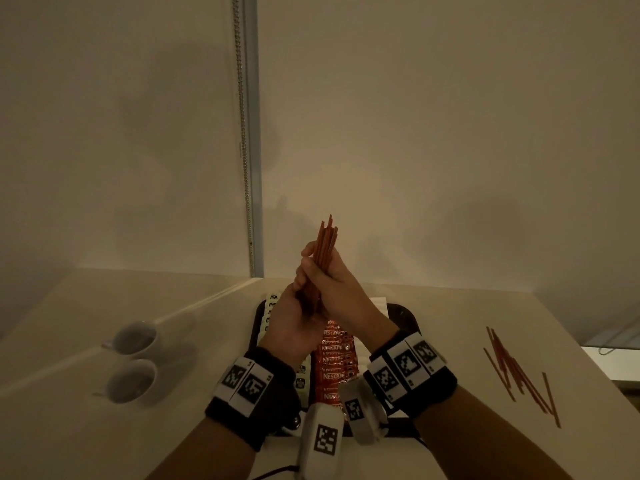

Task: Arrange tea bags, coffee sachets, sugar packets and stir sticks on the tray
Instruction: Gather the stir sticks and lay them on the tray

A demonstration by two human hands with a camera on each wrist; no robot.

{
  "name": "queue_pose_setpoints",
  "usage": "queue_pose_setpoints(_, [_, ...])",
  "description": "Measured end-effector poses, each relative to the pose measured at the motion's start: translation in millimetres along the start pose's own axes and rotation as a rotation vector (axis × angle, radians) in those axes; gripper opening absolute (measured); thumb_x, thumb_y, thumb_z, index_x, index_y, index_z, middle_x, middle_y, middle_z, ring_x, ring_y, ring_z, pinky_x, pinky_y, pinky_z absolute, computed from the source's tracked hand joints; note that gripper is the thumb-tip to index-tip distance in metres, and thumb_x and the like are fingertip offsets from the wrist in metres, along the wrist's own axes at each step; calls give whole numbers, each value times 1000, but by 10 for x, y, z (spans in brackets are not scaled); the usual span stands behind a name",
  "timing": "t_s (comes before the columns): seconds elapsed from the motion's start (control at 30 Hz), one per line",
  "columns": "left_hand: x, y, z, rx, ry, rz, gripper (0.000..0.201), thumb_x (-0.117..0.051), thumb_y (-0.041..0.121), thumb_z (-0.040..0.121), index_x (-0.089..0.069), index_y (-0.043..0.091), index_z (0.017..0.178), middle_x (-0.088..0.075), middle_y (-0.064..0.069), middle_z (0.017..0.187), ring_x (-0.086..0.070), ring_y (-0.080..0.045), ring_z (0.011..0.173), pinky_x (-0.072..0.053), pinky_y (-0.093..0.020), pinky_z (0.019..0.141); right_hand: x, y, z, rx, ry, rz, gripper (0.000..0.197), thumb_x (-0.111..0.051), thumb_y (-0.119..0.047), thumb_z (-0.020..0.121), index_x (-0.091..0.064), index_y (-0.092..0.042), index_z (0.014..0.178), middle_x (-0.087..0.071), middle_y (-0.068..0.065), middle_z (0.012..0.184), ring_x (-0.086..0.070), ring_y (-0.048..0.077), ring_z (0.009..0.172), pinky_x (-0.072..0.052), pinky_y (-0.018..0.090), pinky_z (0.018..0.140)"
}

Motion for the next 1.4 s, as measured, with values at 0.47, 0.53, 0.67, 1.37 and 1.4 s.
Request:
queue_pose_setpoints(0.47, [-346, 354, -67, -229, -188, 826, 25, -43, 25, 100, -66, 15, 99, -69, -4, 107, -65, -9, 82, -52, -20, 62, 68, 259, -183, -509, -162, 37, 26, -36, -2, 98, -45, -10, 74, -40, -1, 54, -39, 7, 46, -35, 17, 46])
queue_pose_setpoints(0.53, [-325, 331, -43, -215, -155, 838, 27, -40, 26, 101, -65, 15, 98, -70, -3, 110, -66, -12, 85, -51, -21, 60, 118, 251, -205, -506, -125, 5, 16, -43, -4, 97, -51, -6, 83, -49, 6, 65, -50, 12, 54, -44, 22, 53])
queue_pose_setpoints(0.67, [-214, 383, -18, -173, -54, 632, 21, -38, 21, 102, -51, 9, 91, -69, -6, 85, -66, -18, 82, -50, -30, 73, 460, 154, -160, -422, -162, -694, 54, -73, -34, 79, -48, -10, 121, -60, 5, 110, -61, 20, 99, -53, 32, 85])
queue_pose_setpoints(1.37, [-143, -28, -98, 245, -80, 575, 23, -43, 11, 97, -59, 7, 82, -48, -6, 66, -46, -14, 57, -44, -25, 51, 115, -89, -316, 69, -483, -1194, 127, -89, -47, 49, -17, -8, 147, 0, 0, 149, -28, 20, 133, -39, 21, 103])
queue_pose_setpoints(1.4, [-161, -28, -104, 241, -78, 575, 25, -42, 10, 97, -59, 7, 79, -49, -5, 64, -47, -14, 55, -44, -24, 49, 115, -100, -317, 69, -476, -1199, 127, -89, -48, 49, -18, -8, 146, -1, 0, 148, -28, 20, 132, -40, 24, 103])
Point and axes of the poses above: each hand's wrist, its own z-axis towards the middle knuckle, its own x-axis out of the back of the hand, y = z × x, the point moved 8 cm from there along z, towards the middle knuckle
